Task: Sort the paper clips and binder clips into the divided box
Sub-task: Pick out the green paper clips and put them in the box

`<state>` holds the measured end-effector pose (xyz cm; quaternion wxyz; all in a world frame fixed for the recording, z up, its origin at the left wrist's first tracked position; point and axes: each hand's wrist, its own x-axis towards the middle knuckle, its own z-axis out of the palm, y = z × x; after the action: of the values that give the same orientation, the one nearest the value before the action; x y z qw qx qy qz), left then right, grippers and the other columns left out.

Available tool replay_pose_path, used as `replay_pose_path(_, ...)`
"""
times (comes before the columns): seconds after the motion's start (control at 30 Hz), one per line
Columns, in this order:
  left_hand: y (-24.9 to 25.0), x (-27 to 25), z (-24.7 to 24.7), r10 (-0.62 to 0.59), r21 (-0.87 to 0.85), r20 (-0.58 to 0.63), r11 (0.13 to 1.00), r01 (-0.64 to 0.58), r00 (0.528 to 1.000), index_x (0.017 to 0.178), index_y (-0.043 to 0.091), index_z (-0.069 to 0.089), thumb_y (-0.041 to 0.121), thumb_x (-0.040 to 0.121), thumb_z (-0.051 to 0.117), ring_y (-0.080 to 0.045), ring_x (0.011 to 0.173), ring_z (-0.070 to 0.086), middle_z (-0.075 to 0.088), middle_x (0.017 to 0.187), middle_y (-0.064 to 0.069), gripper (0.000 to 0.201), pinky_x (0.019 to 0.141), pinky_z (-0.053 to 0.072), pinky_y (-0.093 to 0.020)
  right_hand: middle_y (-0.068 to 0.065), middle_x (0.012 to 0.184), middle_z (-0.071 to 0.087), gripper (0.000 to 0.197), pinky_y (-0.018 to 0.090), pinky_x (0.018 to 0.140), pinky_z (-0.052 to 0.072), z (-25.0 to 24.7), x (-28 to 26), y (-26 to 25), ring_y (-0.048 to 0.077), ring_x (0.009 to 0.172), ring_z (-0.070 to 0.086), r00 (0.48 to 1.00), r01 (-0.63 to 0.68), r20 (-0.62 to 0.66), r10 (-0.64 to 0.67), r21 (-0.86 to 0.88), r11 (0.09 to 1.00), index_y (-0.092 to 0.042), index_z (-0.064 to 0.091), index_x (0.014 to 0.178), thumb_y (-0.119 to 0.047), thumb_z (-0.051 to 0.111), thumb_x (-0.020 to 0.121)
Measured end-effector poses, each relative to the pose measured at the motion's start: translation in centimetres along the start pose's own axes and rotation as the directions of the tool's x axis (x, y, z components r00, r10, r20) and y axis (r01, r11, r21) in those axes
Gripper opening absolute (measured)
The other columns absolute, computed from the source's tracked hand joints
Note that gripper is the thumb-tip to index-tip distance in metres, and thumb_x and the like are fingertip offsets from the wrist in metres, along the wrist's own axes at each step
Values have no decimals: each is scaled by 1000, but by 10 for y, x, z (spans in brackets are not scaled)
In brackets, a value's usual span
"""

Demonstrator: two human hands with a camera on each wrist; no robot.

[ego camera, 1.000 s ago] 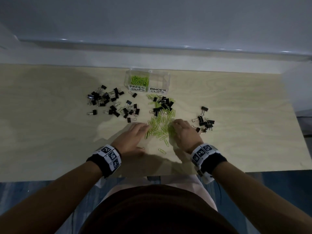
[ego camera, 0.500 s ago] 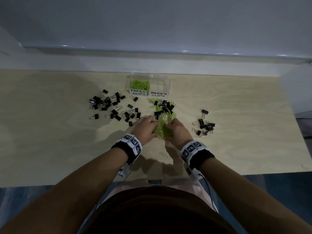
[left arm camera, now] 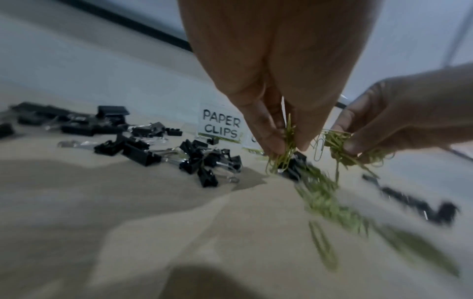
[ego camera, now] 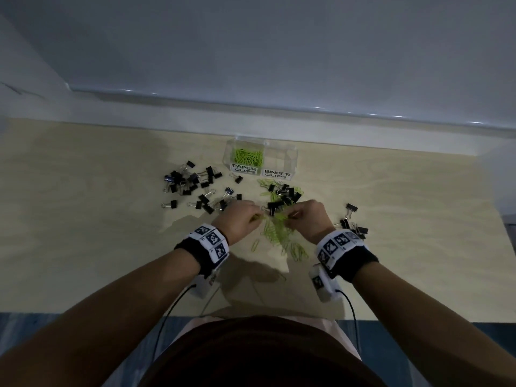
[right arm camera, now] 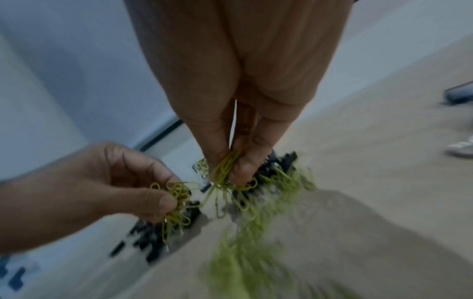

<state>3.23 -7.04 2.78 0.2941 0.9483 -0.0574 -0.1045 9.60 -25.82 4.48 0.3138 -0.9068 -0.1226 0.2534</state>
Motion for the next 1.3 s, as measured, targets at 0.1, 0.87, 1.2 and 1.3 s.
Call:
replay_pose_path(0.1, -2, 6, -27, -151, -247, -153, 963, 110, 977, 101, 9, 70, 18, 87, 63, -13, 75, 61, 70, 94, -5, 18, 70, 48, -22, 5, 73, 68, 17, 21, 65, 50, -13, 23, -29, 15, 67, 62, 998, 13, -67, -6, 106, 994, -11, 75, 83, -1, 74, 70)
replay_pose_path(0.87, -17, 66, -52, -109, -77, -269, 993, 91, 957, 106, 10, 66, 16, 89, 58, -20, 94, 60, 65, 109, -7, 20, 90, 50, -36, 6, 88, 74, 14, 23, 78, 55, -34, 53, -34, 13, 75, 66, 982, 122, -134, -129, -63, 991, -11, 73, 90, -4, 68, 79)
replay_pose_path(1.2, 2, 3, 31, 37, 61, 253, 997, -54, 967, 135, 16, 45, 30, 85, 64, -20, 124, 38, 44, 131, -1, 55, 107, 34, -34, 13, 112, 54, 28, 35, 87, 47, 19, -30, 19, 30, 100, 52, 973, 181, 195, -121, -332, 926, -6, 62, 107, -12, 59, 80)
replay_pose_path(1.3, 7, -4, 40, 89, 135, 223, 983, -121, 971, 136, 18, 44, 36, 84, 62, -19, 124, 35, 41, 132, 0, 57, 108, 34, -37, 10, 119, 47, 40, 40, 86, 48, 38, -37, 28, 28, 104, 43, 966, 229, 192, -172, -334, 914, -12, 58, 116, -16, 63, 77)
